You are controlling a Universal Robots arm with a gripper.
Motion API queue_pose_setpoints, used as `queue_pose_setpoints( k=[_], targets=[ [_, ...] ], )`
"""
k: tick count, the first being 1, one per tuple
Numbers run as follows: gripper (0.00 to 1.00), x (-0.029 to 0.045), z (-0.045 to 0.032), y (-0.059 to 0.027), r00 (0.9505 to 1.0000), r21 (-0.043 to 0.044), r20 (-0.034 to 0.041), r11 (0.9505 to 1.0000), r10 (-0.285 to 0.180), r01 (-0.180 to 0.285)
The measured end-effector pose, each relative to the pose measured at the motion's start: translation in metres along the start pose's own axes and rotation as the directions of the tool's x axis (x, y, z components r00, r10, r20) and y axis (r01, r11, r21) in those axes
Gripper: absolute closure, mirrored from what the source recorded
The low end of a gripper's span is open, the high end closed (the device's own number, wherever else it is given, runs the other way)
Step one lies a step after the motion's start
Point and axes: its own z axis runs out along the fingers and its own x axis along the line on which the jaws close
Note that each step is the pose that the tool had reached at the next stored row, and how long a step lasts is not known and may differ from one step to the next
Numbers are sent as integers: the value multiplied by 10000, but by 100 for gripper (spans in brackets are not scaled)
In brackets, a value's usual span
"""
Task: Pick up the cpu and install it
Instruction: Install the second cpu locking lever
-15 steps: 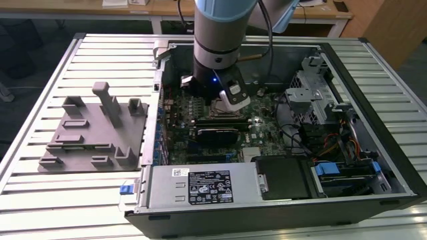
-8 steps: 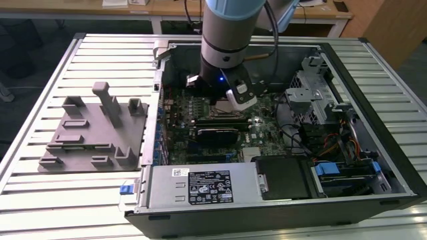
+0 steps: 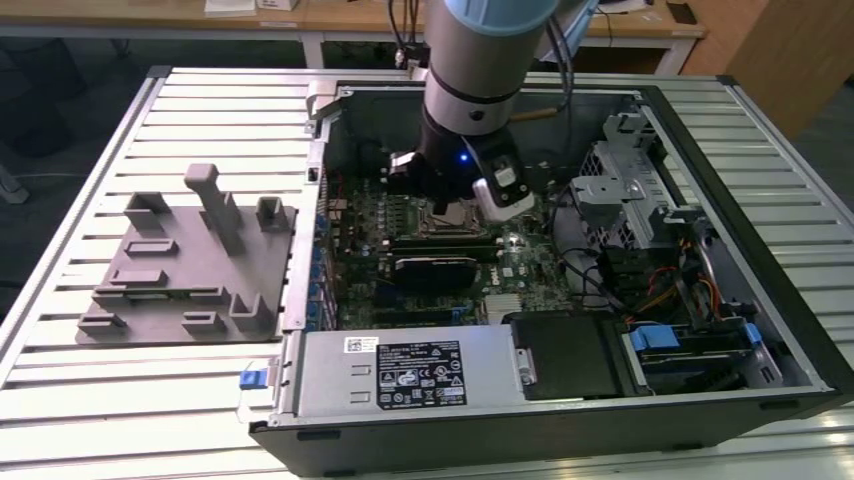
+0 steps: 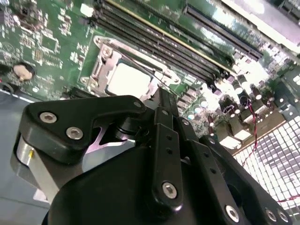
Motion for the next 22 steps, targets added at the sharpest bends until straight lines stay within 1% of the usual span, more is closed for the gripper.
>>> queue_pose_setpoints(
  k=[2,3,5,8,15,18,22],
  targets=[
    [89,-9,0,0,10000,195,12,9998,21,-21],
    [89,-11,2,0,10000,275,17,9996,31,-31],
    [89,-13,13,-3,10000,359,23,9993,42,-43],
    [89,-14,47,-11,10000,390,24,9992,47,-48],
    [89,-17,134,-40,10000,394,25,9992,48,-49],
    [89,5,165,-53,10000,394,25,9992,48,-49],
    [89,56,214,-72,10000,390,25,9992,48,-49]
  ],
)
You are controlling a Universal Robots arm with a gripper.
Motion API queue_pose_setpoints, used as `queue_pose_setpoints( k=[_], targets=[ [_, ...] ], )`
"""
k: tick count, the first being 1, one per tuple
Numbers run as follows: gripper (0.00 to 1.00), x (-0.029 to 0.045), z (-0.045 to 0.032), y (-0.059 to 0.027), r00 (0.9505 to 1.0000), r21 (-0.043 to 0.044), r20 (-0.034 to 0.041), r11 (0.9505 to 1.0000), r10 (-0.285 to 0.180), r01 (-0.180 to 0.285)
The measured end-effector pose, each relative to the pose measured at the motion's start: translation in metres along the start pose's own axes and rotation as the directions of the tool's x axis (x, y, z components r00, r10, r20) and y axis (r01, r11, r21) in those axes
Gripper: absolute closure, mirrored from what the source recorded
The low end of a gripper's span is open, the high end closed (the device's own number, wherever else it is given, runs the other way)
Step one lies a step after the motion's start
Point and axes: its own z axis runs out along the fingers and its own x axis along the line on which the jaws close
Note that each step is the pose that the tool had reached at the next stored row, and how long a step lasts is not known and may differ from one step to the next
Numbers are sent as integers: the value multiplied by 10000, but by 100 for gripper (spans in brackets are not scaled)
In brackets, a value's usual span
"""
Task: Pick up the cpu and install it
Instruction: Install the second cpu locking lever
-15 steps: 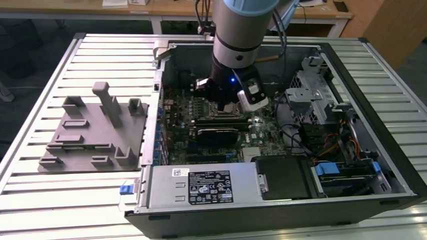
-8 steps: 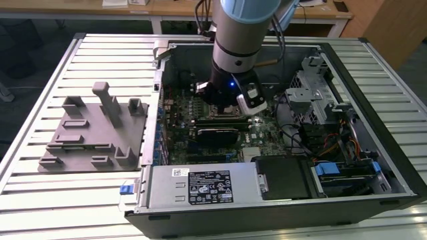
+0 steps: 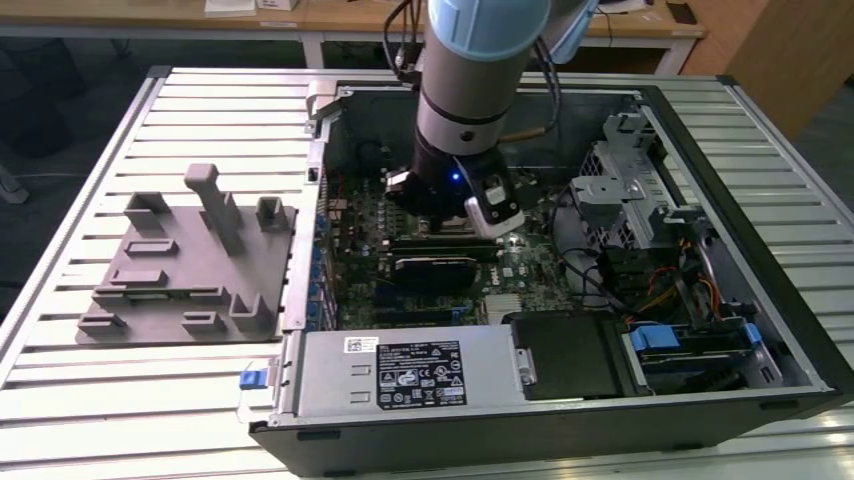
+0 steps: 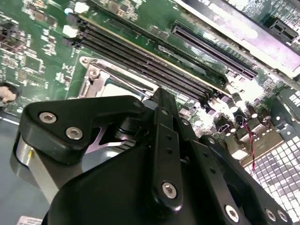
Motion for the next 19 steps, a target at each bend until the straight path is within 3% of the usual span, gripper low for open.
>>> queue_pose_setpoints(
  k=[3,6,9,14,17,19],
  targets=[
    [89,17,39,-22,10000,-13,-3,10000,-2,2],
    [89,33,79,-43,10000,-94,-5,10000,-8,8],
    [89,55,106,-59,10000,-252,-14,9997,-24,24],
    [89,120,138,-78,10000,-634,-33,9980,-59,56],
    [89,162,158,-85,10000,-748,-40,9972,-72,69],
    [89,175,178,-93,10000,-773,-40,9970,-78,75]
  ],
)
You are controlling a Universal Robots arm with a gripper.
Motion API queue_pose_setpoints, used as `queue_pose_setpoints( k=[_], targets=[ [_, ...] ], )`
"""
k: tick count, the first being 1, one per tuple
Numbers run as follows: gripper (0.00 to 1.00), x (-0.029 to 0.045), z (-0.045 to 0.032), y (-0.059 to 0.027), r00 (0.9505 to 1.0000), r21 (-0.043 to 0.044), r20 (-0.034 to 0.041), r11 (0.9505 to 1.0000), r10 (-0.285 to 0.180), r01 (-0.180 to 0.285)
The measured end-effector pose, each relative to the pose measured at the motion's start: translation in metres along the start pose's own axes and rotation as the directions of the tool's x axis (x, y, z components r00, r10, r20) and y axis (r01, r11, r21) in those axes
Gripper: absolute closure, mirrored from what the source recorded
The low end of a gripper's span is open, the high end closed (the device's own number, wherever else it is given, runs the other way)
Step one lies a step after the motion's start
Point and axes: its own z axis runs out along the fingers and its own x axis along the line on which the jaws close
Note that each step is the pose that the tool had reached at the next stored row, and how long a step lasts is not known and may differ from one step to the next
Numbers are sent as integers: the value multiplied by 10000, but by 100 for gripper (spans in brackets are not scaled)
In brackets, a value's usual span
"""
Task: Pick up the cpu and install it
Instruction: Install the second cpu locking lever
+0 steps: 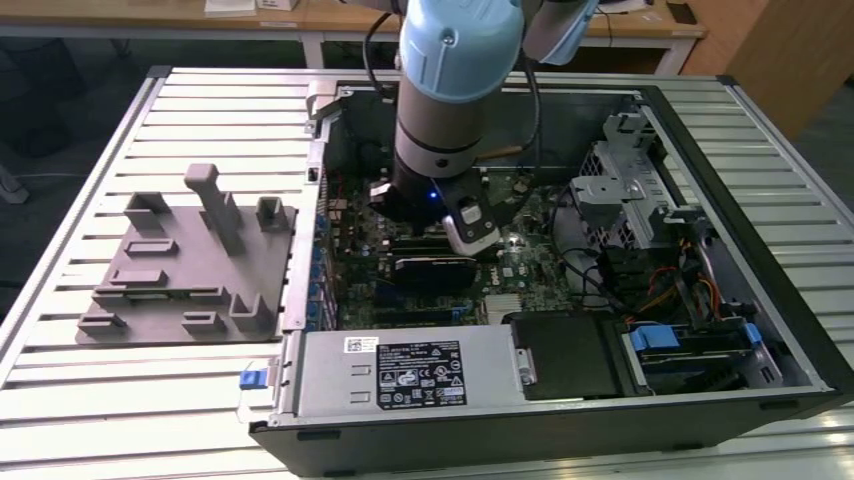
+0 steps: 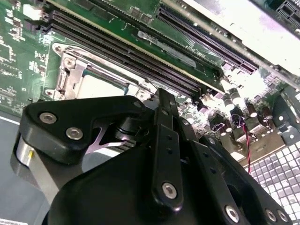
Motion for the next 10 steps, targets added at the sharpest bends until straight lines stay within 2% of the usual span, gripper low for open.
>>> queue_pose_setpoints(
  k=[10],
  targets=[
    [89,7,71,-40,10000,-77,-9,10000,-19,19]
  ],
)
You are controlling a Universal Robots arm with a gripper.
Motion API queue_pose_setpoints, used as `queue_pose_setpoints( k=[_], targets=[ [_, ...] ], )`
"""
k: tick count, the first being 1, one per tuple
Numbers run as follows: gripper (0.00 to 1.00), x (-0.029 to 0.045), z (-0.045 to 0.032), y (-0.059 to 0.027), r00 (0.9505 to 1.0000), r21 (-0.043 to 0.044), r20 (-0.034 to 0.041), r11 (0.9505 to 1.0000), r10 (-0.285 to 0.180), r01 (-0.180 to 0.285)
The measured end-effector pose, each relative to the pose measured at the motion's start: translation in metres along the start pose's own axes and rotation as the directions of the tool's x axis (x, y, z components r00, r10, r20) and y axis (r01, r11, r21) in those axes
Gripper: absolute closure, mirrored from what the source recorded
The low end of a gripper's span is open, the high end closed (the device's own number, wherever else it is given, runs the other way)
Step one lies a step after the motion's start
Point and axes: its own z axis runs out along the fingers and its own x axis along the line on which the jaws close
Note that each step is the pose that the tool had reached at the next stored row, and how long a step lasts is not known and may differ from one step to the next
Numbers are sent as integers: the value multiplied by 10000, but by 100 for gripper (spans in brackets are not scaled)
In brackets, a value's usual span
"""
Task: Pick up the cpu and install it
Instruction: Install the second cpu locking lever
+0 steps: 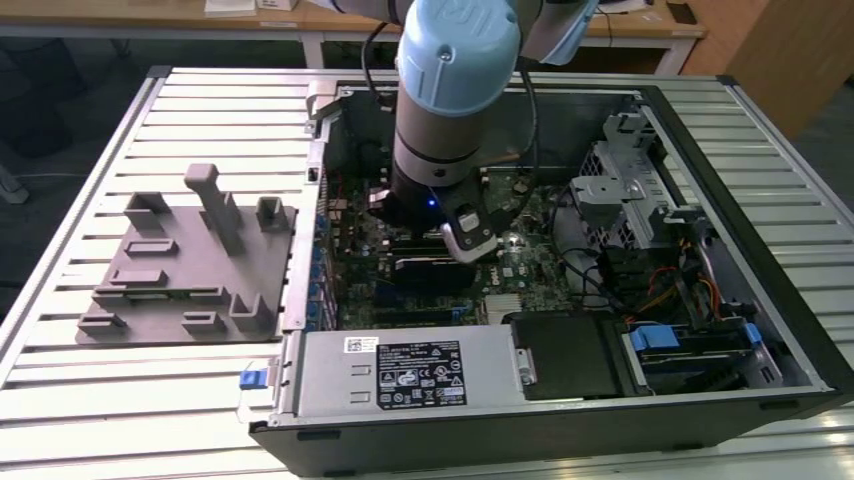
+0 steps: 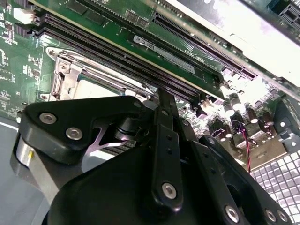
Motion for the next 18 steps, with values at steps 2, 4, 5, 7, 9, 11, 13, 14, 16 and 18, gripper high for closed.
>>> queue_pose_setpoints(
  k=[2,4,5,7,9,11,13,14,16,18],
  targets=[
    [89,-1,10,-3,10000,-20,-2,10000,-2,2],
    [89,-1,22,-6,10000,-50,-4,10000,-5,5],
    [89,-2,27,-7,10000,-73,-4,10000,-6,6],
    [89,-2,38,-10,10000,-119,-6,9999,-9,9],
    [89,-3,43,-13,10000,-195,-10,9998,-14,14],
    [89,-3,41,-19,10000,-320,-14,9995,-20,20],
    [89,-3,38,-29,10000,-446,-19,9990,-26,25],
    [89,-4,37,-36,10000,-466,-19,9989,-27,26],
    [89,-4,37,-50,10000,-476,-20,9989,-27,26],
    [89,-4,39,-58,10000,-483,-20,9988,-26,25]
  ],
)
